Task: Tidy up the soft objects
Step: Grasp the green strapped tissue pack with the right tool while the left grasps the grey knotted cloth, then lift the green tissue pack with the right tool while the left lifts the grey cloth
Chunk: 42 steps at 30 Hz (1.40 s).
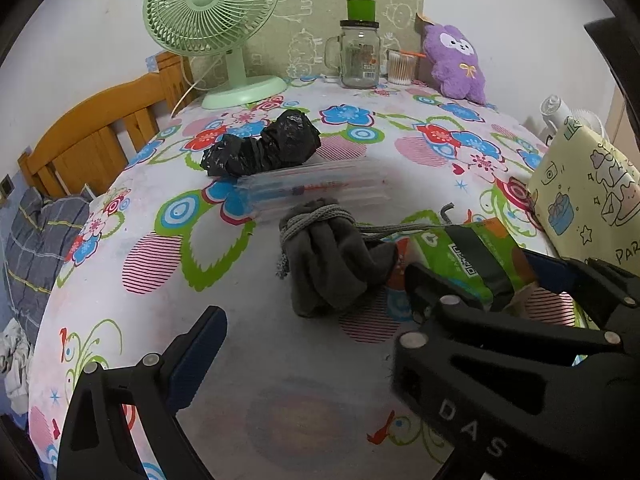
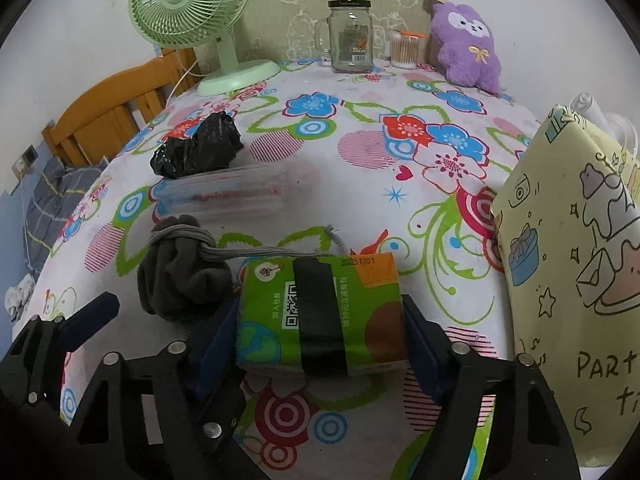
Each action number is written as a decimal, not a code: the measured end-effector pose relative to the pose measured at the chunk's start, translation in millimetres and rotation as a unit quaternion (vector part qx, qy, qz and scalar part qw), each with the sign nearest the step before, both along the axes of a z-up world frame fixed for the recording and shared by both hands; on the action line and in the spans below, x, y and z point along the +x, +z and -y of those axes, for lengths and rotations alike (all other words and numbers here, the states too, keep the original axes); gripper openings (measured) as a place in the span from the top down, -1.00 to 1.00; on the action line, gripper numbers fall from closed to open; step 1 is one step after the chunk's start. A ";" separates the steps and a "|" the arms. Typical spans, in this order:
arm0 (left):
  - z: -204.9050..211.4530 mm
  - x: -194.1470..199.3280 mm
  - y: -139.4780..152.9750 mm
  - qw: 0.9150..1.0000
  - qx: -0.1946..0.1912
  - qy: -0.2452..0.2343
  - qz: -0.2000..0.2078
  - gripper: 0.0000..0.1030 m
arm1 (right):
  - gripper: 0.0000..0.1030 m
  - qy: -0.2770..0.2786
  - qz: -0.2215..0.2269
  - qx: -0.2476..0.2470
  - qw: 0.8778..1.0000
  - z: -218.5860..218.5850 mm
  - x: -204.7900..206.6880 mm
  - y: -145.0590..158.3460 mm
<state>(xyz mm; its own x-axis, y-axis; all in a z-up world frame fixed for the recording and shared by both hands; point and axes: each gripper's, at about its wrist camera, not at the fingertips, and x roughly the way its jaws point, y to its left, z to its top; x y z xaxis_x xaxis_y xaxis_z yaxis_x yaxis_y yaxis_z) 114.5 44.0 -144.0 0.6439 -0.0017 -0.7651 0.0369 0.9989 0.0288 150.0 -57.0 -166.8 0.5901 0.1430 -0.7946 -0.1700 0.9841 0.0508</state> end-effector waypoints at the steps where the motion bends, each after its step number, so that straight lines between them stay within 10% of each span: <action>1: 0.4 0.4 -0.2 1.000 0.000 0.000 -0.001 -0.92 | -0.45 0.002 0.000 -0.003 1.000 -0.1 0.0 0.0; 18: 1.1 22.5 12.0 1.000 -0.002 0.021 0.012 -0.91 | -0.42 -0.036 0.016 0.027 0.999 23.8 10.8 18.0; 28: -7.1 35.5 3.3 0.998 -0.038 0.035 -0.020 -0.18 | -0.42 -0.031 0.015 0.032 0.999 22.6 16.8 17.5; 42: 9.1 19.8 14.9 0.998 -0.058 0.008 -0.010 -0.02 | -0.43 -0.024 0.020 0.030 0.999 24.6 5.1 25.8</action>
<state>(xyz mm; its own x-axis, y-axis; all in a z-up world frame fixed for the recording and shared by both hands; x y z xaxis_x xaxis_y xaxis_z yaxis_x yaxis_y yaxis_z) 134.3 35.0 -129.1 0.6291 -0.0805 -0.7732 0.0199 0.9960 -0.0875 155.1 -81.7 -141.0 0.6293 0.1604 -0.7604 -0.1251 0.9866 0.1047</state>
